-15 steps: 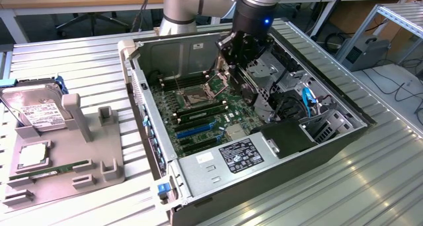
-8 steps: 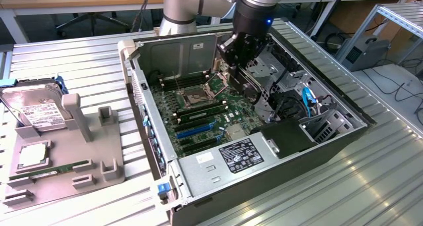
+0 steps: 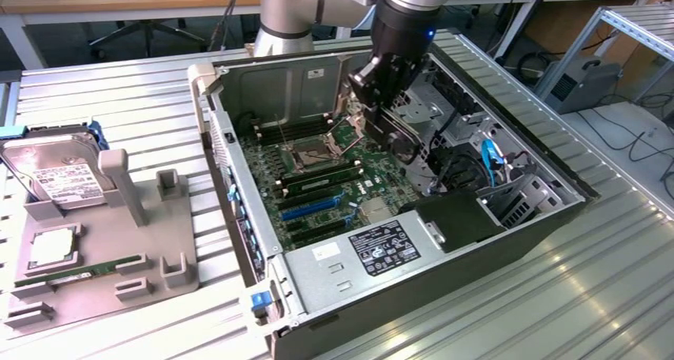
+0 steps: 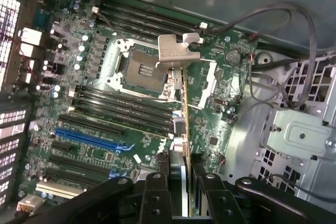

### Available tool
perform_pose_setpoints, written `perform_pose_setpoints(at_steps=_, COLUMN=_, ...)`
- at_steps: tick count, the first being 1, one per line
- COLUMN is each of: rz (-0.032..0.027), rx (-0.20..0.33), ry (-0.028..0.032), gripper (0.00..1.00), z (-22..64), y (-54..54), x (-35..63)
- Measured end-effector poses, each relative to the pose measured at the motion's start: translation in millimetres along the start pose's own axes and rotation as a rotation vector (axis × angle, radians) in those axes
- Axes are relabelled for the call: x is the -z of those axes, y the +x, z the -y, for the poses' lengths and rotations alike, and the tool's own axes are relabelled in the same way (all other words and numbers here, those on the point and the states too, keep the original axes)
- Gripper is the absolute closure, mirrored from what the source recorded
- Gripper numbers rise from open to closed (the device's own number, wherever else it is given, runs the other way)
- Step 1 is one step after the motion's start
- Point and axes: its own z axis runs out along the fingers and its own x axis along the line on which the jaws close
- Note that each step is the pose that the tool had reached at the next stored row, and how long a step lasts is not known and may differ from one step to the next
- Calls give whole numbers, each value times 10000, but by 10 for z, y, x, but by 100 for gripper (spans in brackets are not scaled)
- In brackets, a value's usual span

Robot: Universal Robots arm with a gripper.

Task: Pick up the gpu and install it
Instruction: 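Insert the gpu into the slot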

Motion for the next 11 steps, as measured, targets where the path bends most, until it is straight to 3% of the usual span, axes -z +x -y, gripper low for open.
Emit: perform_pose_setpoints(at_steps=11, rz=-14, rx=1290, ry=-36, gripper=73, z=0, y=0, x=-7)
